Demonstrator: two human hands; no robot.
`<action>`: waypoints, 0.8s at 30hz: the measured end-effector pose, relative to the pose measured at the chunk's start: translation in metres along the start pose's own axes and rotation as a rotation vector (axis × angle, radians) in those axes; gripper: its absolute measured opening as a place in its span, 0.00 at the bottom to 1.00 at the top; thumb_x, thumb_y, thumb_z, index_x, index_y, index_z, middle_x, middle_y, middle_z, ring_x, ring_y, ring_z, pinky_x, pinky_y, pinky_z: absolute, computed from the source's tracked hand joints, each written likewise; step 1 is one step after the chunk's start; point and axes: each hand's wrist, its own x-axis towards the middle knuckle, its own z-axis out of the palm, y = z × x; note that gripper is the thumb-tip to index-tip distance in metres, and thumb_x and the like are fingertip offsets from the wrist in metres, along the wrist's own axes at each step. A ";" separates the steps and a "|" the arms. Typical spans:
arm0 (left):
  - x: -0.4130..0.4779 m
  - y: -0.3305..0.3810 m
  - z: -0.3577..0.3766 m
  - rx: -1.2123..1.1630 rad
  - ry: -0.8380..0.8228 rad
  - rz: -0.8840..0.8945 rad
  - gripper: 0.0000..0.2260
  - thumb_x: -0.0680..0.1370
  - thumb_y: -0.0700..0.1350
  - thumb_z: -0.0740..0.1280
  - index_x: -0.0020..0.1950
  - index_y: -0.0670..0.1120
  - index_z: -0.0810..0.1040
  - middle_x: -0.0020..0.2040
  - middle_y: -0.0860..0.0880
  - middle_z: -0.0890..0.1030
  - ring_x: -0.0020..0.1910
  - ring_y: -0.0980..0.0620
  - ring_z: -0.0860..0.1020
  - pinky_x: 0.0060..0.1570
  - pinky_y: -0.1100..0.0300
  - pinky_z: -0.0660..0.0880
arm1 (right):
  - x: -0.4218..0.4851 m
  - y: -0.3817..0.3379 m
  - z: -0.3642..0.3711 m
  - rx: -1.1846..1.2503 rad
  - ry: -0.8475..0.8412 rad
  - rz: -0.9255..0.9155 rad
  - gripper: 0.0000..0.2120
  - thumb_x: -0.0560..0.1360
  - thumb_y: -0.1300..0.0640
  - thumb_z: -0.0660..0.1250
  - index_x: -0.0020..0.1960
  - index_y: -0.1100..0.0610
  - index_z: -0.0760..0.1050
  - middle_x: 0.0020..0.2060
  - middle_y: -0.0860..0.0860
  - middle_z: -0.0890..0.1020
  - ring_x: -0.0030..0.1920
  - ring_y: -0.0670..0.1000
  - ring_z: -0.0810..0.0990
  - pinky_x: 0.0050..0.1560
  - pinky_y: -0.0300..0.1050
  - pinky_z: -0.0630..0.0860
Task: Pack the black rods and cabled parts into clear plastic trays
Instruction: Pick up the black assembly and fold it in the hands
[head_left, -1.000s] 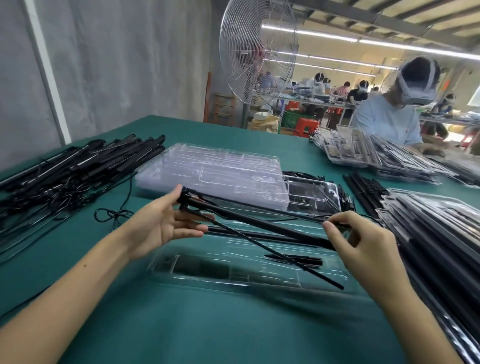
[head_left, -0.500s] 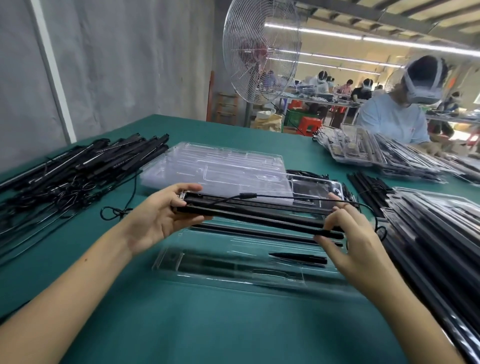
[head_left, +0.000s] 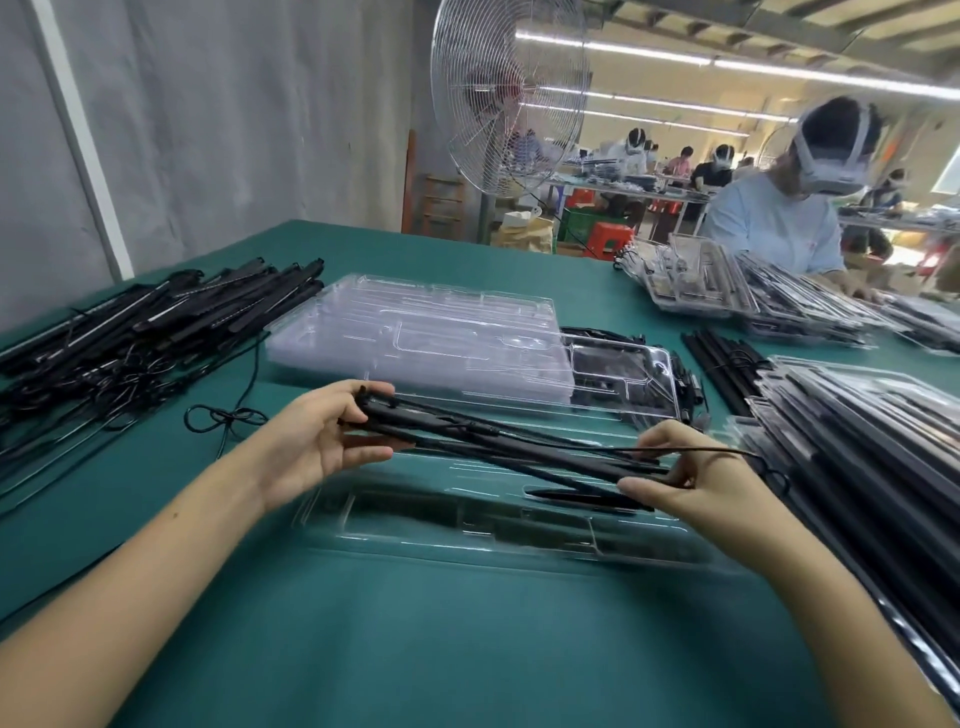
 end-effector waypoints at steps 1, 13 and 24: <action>0.000 0.000 0.001 0.044 0.023 0.011 0.17 0.76 0.29 0.51 0.52 0.41 0.78 0.48 0.38 0.82 0.42 0.39 0.83 0.31 0.59 0.79 | 0.000 0.001 -0.001 0.011 -0.026 0.008 0.13 0.66 0.51 0.76 0.44 0.43 0.73 0.27 0.50 0.71 0.26 0.45 0.68 0.29 0.36 0.66; 0.008 -0.015 0.002 0.760 0.305 0.223 0.07 0.72 0.44 0.73 0.46 0.52 0.77 0.48 0.49 0.80 0.38 0.54 0.79 0.33 0.63 0.77 | 0.014 0.006 0.022 -0.194 0.034 -0.125 0.23 0.59 0.48 0.80 0.47 0.49 0.71 0.45 0.43 0.77 0.45 0.41 0.75 0.47 0.33 0.69; 0.005 -0.029 0.007 1.493 0.335 0.446 0.14 0.75 0.57 0.67 0.56 0.53 0.77 0.54 0.54 0.75 0.57 0.52 0.67 0.58 0.56 0.64 | 0.019 0.004 0.028 -0.212 0.039 -0.009 0.19 0.62 0.46 0.78 0.42 0.43 0.67 0.47 0.44 0.79 0.54 0.52 0.76 0.62 0.50 0.67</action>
